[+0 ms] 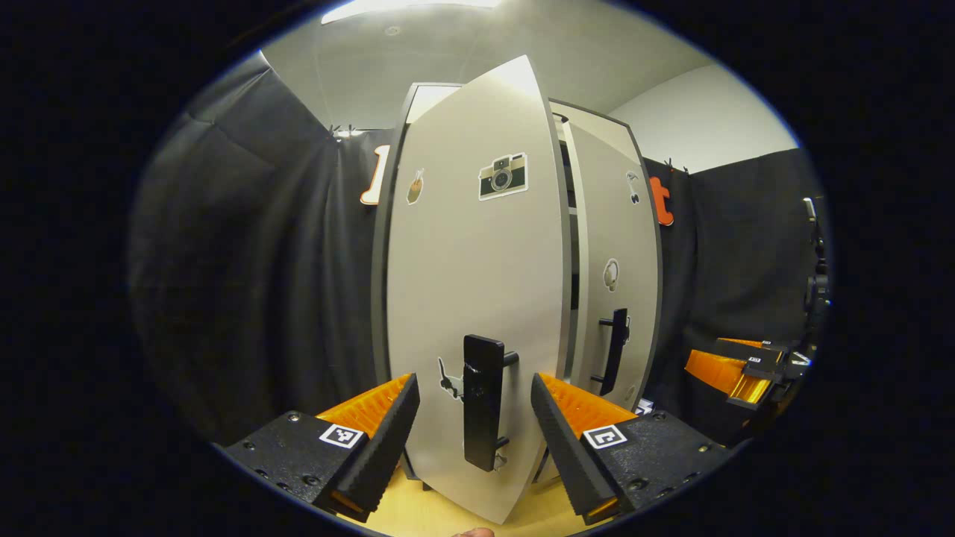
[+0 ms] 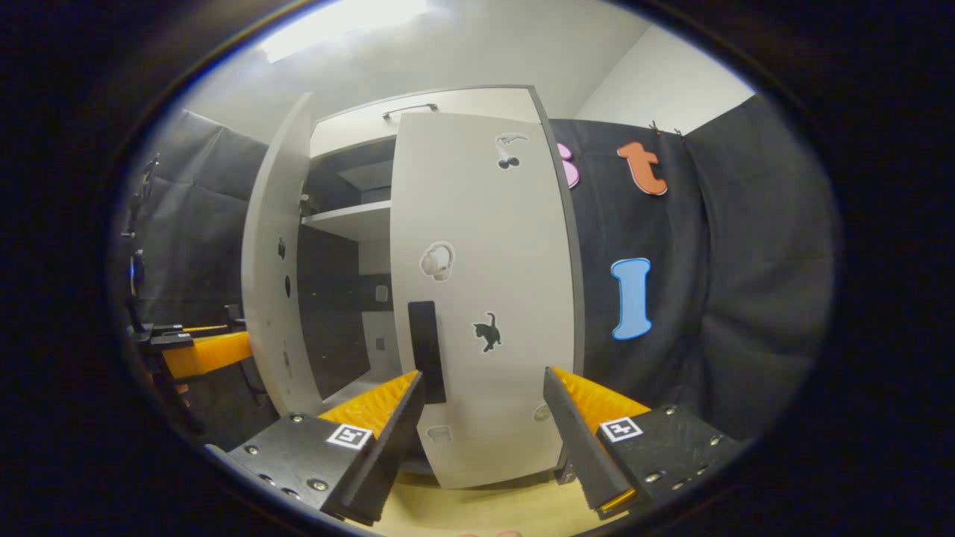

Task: Grab one shoe with the right hand and put it into the shoe cabinet, grab the other shoe with the left hand and put it into the shoe cabinet; then close the right door with the right hand and the left door with the left hand.

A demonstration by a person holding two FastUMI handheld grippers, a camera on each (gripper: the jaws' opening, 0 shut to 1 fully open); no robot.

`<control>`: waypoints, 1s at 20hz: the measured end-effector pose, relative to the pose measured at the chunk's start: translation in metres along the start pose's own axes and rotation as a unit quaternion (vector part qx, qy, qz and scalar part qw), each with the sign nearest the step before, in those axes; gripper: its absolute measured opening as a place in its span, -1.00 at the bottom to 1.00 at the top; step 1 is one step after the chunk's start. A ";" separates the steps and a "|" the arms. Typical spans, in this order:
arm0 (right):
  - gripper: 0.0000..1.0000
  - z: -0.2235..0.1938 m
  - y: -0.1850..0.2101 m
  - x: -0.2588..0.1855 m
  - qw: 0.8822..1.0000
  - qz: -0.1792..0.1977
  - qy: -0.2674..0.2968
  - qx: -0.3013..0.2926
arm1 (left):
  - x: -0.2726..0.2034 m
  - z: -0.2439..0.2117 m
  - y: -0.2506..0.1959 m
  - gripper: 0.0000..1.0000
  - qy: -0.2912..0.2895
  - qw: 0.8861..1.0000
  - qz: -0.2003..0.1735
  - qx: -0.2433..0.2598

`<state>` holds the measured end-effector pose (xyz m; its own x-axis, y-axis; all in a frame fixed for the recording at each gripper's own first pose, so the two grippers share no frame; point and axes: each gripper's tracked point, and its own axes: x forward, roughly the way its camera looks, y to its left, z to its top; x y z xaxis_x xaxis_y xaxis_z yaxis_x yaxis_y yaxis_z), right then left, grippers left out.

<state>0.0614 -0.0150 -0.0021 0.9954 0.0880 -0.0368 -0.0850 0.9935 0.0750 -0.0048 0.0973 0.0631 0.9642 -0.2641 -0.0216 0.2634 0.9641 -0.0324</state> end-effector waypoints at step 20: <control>0.91 0.023 -0.035 -0.014 1.000 -0.016 -0.023 0.003 | 0.006 0.005 -0.038 0.87 0.008 0.999 -0.021 -0.046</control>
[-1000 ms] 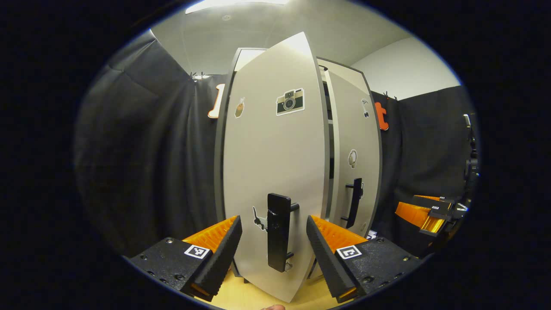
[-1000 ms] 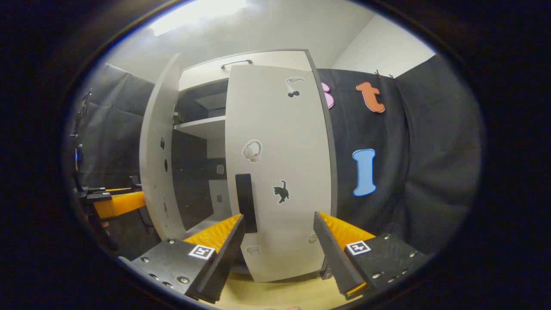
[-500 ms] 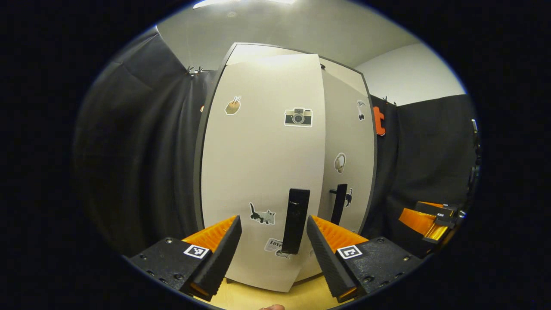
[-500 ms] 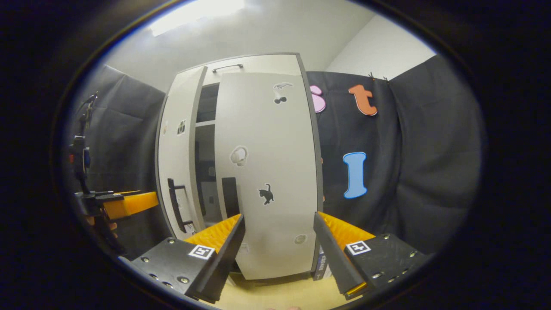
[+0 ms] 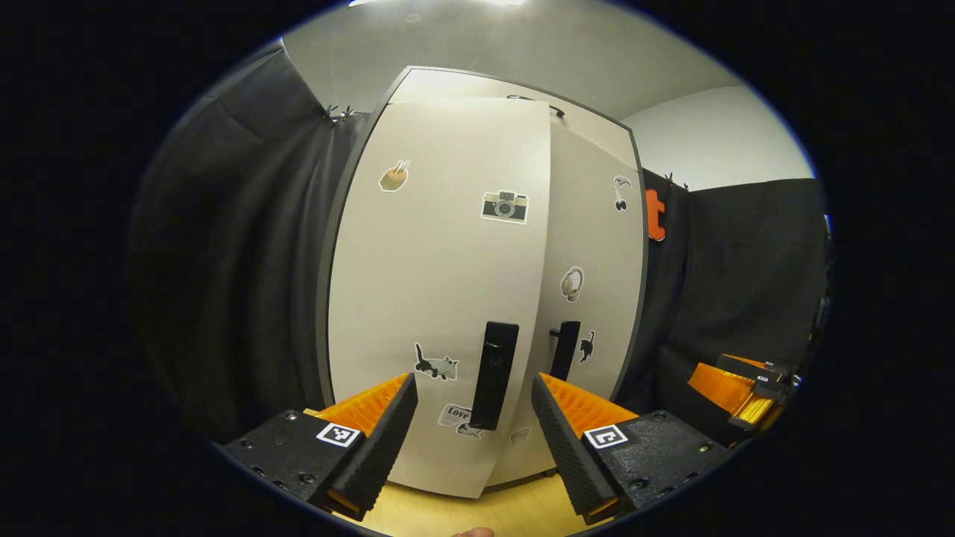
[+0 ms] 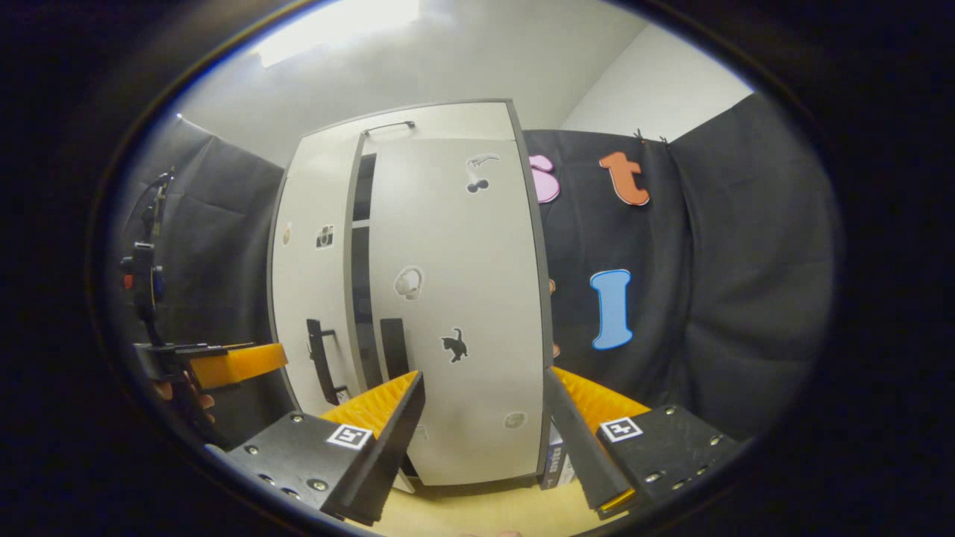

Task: Grab one shoe with the right hand and put it into the shoe cabinet, grab the other shoe with the left hand and put it into the shoe cabinet; then close the right door with the right hand and the left door with the left hand.

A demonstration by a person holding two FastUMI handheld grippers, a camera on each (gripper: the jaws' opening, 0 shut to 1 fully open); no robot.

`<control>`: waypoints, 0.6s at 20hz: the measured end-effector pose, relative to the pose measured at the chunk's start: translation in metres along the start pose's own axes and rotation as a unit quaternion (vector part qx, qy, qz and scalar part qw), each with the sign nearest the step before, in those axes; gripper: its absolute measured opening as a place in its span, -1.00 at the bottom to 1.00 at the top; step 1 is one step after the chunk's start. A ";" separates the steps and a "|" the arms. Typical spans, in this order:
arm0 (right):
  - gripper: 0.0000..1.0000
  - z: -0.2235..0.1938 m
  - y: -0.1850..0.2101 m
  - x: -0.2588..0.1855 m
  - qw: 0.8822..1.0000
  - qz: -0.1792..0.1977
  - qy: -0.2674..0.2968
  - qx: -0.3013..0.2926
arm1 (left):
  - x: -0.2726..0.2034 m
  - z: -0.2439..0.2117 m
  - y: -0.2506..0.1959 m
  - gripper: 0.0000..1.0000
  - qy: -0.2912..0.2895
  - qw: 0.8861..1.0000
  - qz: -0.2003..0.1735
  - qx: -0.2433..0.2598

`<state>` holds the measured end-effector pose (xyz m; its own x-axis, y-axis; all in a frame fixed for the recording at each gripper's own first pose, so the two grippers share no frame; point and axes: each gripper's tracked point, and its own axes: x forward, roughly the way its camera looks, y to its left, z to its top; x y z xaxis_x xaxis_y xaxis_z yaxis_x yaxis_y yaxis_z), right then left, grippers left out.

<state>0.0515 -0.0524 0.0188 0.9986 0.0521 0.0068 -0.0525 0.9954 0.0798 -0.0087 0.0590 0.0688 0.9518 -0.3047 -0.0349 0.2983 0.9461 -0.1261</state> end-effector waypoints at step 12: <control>0.91 0.006 -0.006 -0.009 1.000 -0.010 -0.004 -0.003 | 0.001 -0.002 -0.006 0.87 0.010 1.000 0.000 0.011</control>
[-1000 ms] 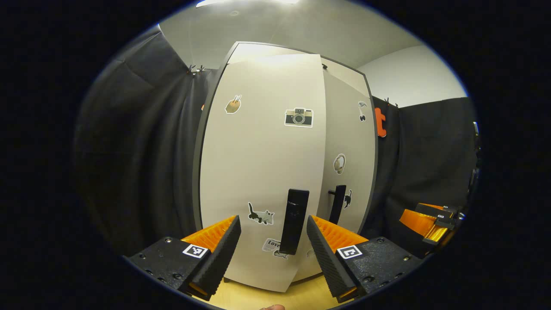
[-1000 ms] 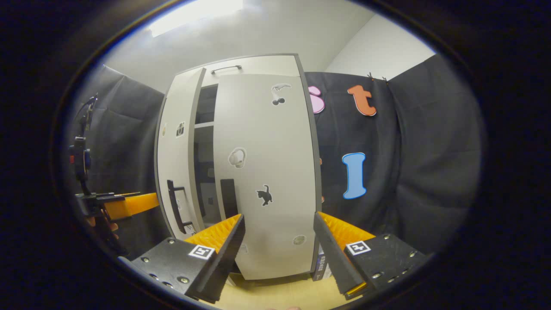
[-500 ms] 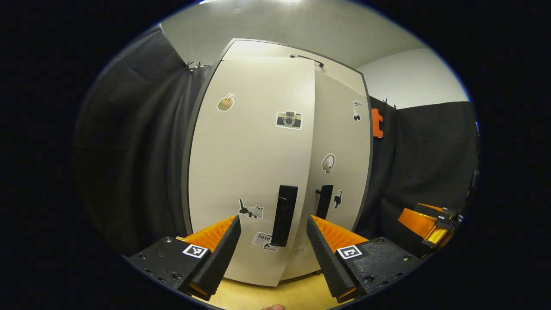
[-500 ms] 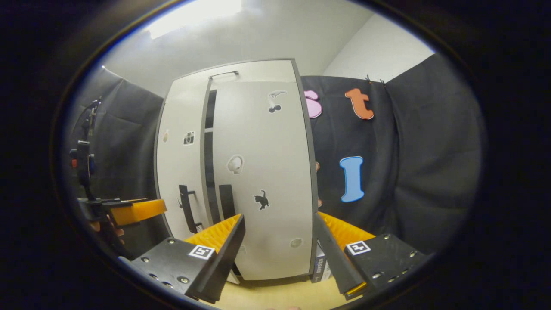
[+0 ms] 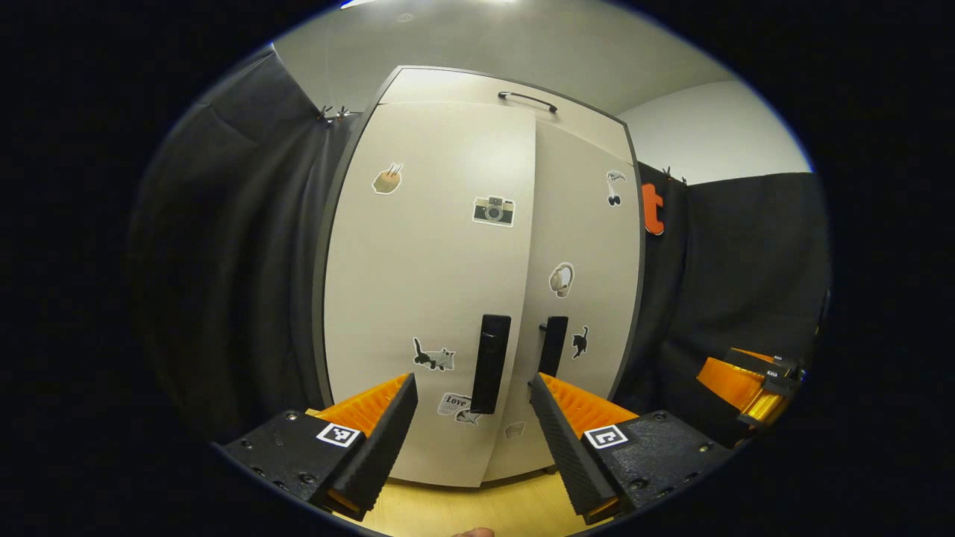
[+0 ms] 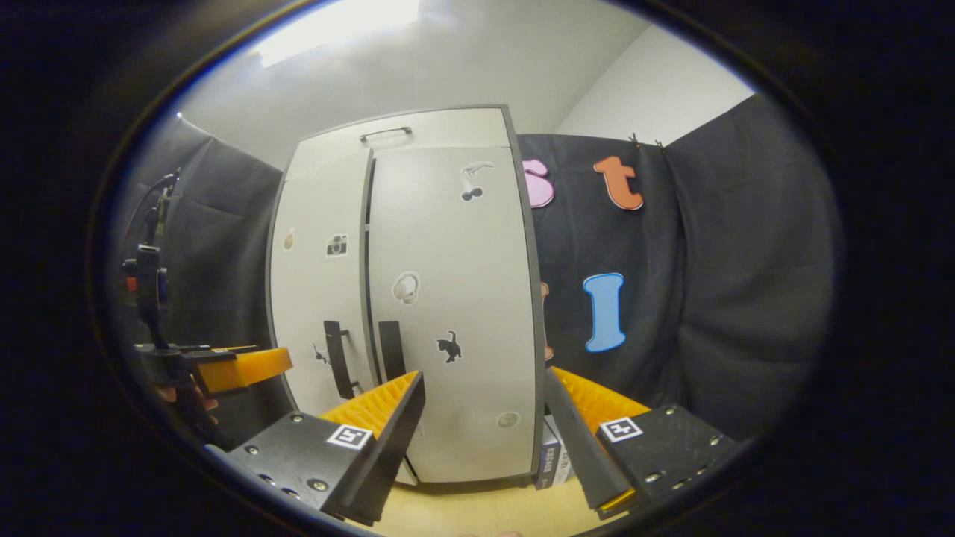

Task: Grab one shoe with the right hand and put it into the shoe cabinet, grab the other shoe with the left hand and put it into the shoe cabinet; then close the right door with the right hand and the left door with the left hand.

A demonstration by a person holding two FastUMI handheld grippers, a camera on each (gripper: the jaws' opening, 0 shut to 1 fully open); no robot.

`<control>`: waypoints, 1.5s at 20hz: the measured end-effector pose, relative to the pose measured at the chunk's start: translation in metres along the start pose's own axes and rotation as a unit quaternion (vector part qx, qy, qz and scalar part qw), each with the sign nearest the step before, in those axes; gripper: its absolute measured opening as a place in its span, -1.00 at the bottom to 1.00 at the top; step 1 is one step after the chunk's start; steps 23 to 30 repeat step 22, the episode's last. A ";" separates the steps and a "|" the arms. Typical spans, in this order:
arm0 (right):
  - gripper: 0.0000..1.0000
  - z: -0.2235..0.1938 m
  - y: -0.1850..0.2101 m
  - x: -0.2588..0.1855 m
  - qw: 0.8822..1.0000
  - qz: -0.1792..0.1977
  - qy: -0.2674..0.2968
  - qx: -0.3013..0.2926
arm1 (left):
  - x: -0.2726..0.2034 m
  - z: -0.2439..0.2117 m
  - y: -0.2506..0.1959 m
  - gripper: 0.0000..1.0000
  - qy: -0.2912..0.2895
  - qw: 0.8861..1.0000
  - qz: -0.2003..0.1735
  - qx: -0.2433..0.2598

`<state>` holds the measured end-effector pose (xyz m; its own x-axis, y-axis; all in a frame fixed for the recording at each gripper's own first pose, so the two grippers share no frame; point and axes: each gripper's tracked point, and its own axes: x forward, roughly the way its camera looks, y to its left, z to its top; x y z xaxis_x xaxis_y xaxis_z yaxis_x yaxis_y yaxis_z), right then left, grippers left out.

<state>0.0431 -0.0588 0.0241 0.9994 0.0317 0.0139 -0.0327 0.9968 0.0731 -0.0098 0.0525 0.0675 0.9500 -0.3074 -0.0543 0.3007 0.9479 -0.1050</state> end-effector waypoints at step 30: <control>0.76 0.004 -0.008 -0.028 0.999 -0.036 -0.012 -0.009 | -0.002 0.006 -0.010 0.87 -0.014 0.999 -0.029 0.021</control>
